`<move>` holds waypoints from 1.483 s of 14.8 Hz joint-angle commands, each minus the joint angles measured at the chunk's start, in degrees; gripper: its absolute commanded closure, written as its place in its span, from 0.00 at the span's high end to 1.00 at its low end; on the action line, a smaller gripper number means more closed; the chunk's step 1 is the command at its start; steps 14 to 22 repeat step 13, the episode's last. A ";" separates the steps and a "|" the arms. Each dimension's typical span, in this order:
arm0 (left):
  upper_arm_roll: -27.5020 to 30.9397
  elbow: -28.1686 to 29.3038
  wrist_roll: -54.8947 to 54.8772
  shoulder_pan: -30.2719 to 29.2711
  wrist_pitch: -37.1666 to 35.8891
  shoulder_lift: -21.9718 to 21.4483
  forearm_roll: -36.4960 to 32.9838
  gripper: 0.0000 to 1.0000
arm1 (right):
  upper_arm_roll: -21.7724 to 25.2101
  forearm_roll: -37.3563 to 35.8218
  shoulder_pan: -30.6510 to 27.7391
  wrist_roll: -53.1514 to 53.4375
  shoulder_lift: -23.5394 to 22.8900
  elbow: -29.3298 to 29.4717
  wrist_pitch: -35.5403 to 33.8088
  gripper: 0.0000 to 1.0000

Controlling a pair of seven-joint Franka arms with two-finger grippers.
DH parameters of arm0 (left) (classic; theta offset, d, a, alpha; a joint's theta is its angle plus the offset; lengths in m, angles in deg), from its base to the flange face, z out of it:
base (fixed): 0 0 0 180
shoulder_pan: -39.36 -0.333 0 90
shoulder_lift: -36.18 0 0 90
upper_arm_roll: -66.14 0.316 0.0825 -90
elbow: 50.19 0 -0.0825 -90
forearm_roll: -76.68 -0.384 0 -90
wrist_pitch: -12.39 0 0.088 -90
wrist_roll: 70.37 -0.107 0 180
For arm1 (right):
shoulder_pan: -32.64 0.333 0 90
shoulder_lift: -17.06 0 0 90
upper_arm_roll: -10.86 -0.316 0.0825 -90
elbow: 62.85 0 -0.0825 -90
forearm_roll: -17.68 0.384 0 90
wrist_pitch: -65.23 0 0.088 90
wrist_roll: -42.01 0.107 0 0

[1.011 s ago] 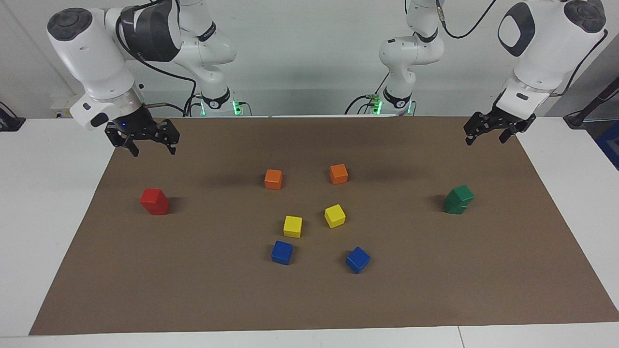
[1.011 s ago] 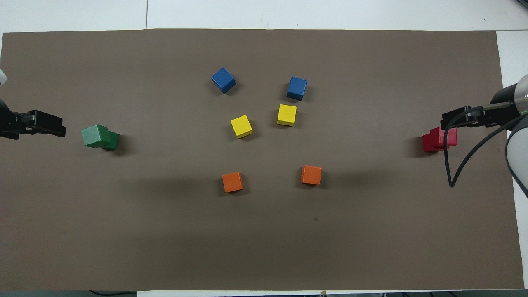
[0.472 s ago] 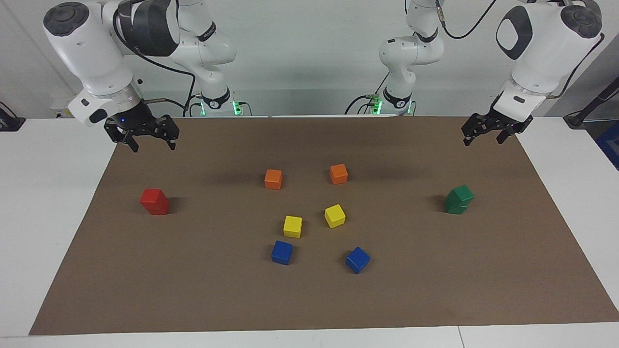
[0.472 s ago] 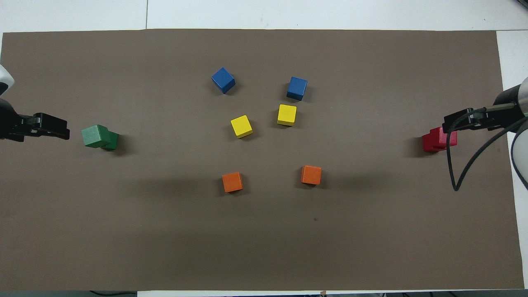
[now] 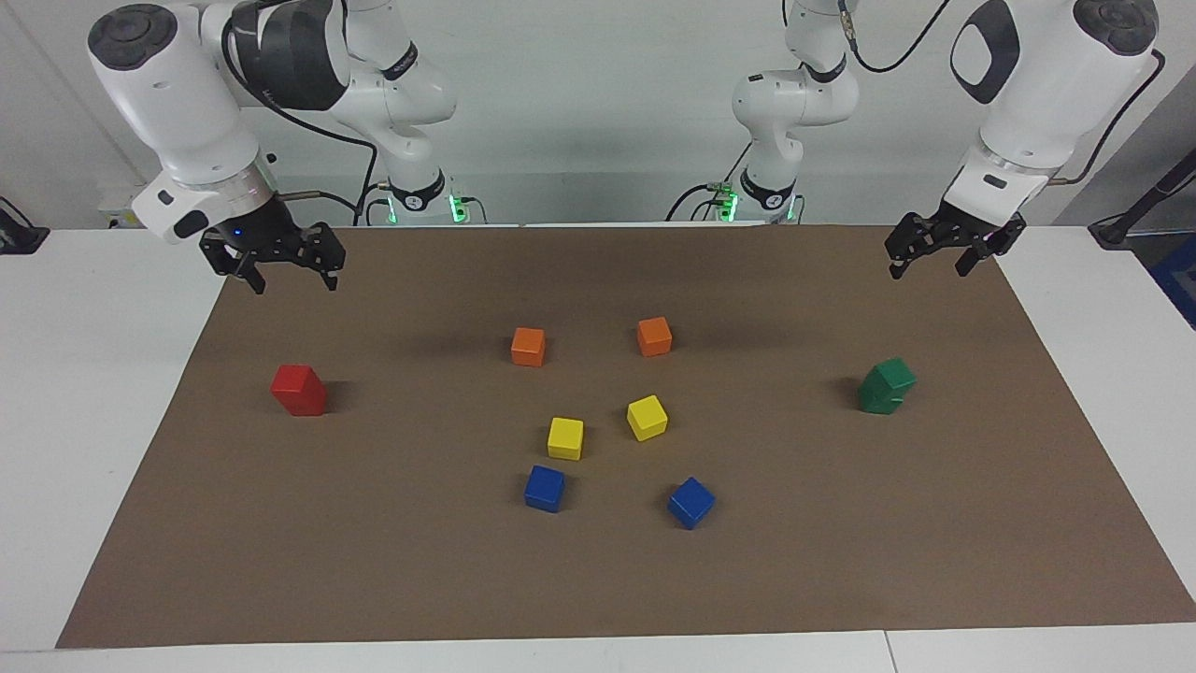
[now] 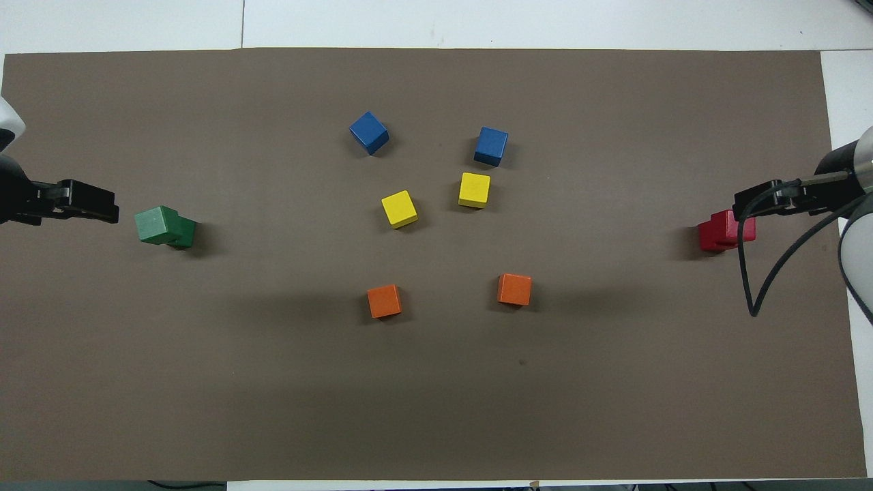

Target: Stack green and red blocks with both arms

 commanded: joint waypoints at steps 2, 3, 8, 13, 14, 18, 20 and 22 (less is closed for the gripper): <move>0.92 -0.84 0.43 0.91 -1.72 -0.60 0.93 1.00 | -0.58 -1.06 -0.25 0.45 0.16 0.26 -0.70 1.00; 1.01 -0.84 0.43 0.91 -1.54 -0.60 0.93 1.00 | -0.58 -1.06 -0.25 0.45 0.16 0.26 -0.70 1.00; 1.01 -0.84 0.52 0.91 -1.63 -0.69 0.93 1.00 | -0.58 -1.06 -0.42 0.45 0.16 0.35 -0.70 1.00; 0.75 -0.76 0.60 0.82 -1.19 -0.87 0.93 1.00 | -0.49 -1.06 -0.60 0.45 0.16 0.35 -0.79 1.00; 0.75 -0.76 0.60 0.82 -1.19 -0.87 0.93 1.00 | -0.49 -1.06 -0.60 0.45 0.16 0.35 -0.79 1.00; 0.75 -0.76 0.60 0.82 -1.19 -0.87 0.93 1.00 | -0.49 -1.06 -0.60 0.45 0.16 0.35 -0.79 1.00; 0.75 -0.76 0.60 0.82 -1.19 -0.87 0.93 1.00 | -0.49 -1.06 -0.60 0.45 0.16 0.35 -0.79 1.00; 0.75 -0.76 0.60 0.82 -1.19 -0.87 0.93 1.00 | -0.49 -1.06 -0.60 0.45 0.16 0.35 -0.79 1.00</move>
